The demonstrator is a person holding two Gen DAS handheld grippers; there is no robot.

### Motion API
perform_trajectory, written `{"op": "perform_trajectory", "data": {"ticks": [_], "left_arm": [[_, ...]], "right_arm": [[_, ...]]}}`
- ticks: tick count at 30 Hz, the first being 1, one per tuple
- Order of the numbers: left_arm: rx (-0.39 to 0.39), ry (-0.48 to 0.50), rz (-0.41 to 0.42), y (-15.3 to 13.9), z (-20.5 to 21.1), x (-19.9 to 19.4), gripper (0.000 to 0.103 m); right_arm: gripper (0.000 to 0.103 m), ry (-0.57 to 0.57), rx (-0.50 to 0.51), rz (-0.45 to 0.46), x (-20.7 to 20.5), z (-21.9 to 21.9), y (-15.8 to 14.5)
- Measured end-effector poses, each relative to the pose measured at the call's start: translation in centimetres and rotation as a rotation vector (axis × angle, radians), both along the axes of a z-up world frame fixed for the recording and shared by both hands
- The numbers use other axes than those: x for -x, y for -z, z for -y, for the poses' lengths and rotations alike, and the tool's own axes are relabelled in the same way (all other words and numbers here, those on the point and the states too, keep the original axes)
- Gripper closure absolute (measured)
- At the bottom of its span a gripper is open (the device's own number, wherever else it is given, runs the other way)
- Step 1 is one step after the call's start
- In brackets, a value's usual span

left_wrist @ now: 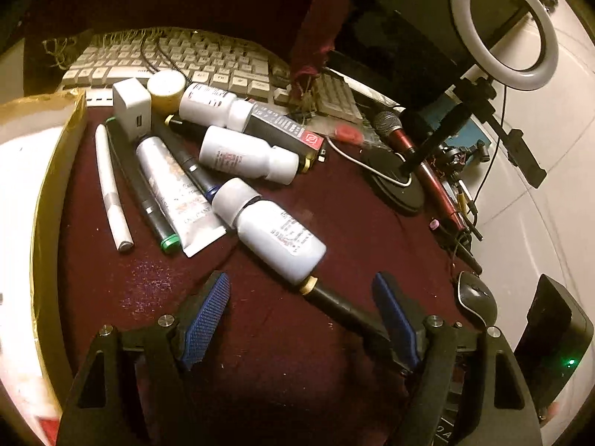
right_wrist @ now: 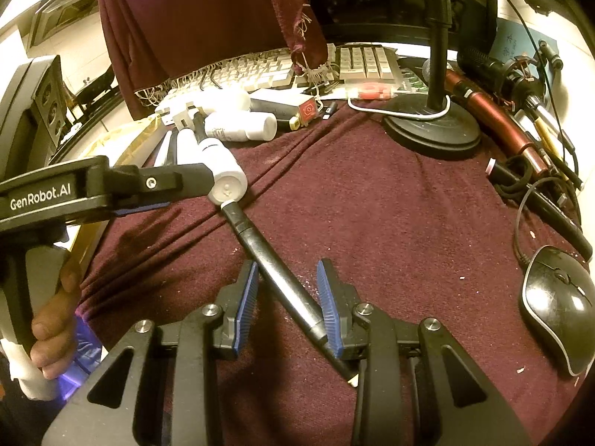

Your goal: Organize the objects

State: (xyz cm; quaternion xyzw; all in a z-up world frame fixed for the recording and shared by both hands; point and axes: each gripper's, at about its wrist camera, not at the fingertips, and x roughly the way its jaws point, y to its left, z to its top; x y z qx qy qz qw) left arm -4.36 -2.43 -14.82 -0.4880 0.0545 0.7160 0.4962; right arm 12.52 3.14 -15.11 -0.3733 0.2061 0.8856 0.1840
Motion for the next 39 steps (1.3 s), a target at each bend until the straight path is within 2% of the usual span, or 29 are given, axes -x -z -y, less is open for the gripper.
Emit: {"op": "perform_trajectory", "data": {"ticks": [9,12,16,18,21,26,30,34,37,39], "left_arm": [[-0.004,-0.026,0.007,0.3,0.9,0.2,0.029],[-0.024,-0.069,0.01,-0.4,2.3,0.8,0.029],[-0.07,-0.163,0.067,-0.8,5.6,2.1,0.029],[-0.1,-0.165,0.103,-1.1,6.9,2.2,0.029],[-0.093,-0.177,0.062,-1.7,7.1,1.7,0.029],[-0.055,-0.174,0.023,-1.4,4.7,1.6,0.029],[-0.001,-0.12,0.024,-0.9,-0.2,1.7,0.029],[0.082,-0.107,0.021,0.6,-4.4,2.0,0.029],[0.126,-0.129,-0.047,1.2,-5.9,1.7,0.041],[0.162,-0.153,-0.106,1.3,-6.0,1.6,0.067]], "right_arm": [[0.072,0.001,0.002,0.008,0.0,-0.1,-0.1],[0.072,0.001,0.003,0.006,0.0,-0.1,-0.1],[0.072,0.001,0.013,-0.012,-0.2,-0.3,-0.2],[0.072,0.002,0.018,-0.018,-0.3,-0.4,-0.2],[0.072,0.001,0.022,-0.023,-0.4,-0.3,-0.1],[0.072,0.002,0.033,-0.037,-0.9,-0.4,-0.1],[0.072,-0.001,0.037,-0.045,-1.0,-0.6,0.0],[0.072,-0.003,0.026,-0.039,-1.0,-0.4,-0.1],[0.072,-0.002,0.021,-0.035,-1.1,-0.3,-0.1],[0.072,0.0,0.023,-0.036,-1.1,-0.3,-0.1]]}}
